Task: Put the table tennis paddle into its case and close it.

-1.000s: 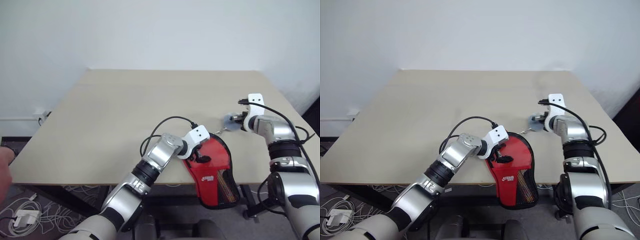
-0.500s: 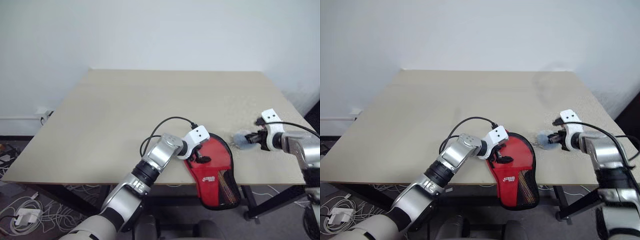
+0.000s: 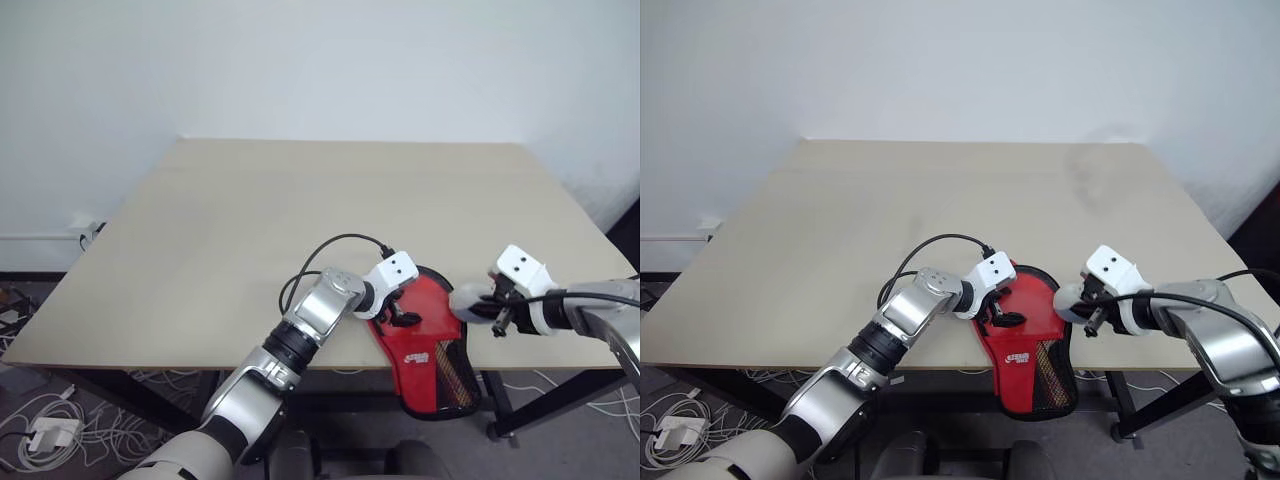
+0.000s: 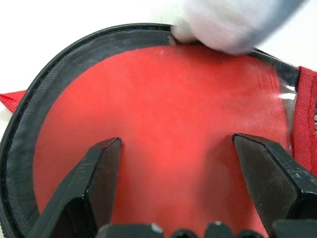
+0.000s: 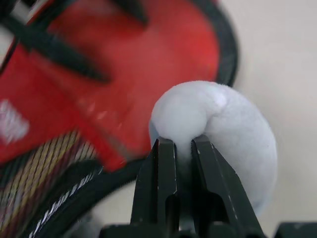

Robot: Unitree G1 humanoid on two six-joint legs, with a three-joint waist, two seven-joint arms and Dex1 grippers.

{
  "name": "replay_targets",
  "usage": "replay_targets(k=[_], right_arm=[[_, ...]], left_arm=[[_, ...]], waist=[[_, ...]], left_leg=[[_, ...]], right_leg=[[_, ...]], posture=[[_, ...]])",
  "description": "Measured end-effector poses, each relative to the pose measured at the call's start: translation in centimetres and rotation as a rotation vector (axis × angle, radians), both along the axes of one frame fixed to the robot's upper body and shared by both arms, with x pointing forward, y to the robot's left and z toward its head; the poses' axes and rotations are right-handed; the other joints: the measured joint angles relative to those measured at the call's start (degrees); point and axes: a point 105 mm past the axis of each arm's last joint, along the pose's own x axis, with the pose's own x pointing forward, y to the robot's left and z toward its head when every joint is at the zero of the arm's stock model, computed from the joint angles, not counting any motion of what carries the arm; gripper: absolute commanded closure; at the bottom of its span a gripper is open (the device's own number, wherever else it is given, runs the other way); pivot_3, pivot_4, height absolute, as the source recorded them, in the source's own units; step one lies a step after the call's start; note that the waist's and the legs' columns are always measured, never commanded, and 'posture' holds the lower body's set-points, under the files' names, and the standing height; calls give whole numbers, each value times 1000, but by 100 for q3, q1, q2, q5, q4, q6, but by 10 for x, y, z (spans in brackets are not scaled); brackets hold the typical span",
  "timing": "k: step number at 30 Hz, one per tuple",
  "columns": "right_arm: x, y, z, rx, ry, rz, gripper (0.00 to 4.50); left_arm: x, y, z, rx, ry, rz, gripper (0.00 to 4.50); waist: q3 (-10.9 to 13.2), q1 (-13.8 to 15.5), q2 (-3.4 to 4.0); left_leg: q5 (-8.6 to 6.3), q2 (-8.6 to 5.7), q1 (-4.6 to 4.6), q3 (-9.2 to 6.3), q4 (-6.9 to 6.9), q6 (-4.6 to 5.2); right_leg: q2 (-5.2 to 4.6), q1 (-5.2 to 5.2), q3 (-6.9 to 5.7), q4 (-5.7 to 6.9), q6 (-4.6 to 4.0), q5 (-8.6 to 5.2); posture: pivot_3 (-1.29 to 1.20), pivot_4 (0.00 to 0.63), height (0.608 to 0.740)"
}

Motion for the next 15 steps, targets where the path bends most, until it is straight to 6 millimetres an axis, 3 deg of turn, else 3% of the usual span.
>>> replay_targets(k=[9, 15], right_arm=[[-4, -40, 17, -22, -4, -114, 4471], [-29, -42, 14, 54, 78, -77, 4471]], left_arm=[[-1, -1, 0, -1, -2, -5, 709], [-3, -4, 0, -4, -1, -16, 709]], waist=[[5, 8, -9], [16, 76, -24]], left_leg=[[0, -1, -1, -1, 0, 0], [-2, -6, -2, -4, 2, 3]], right_leg=[[-1, 1, 0, -2, 0, 0], [-2, 3, 0, -7, 2, -1]], posture=[[0, 0, 740], [0, 0, 740]])
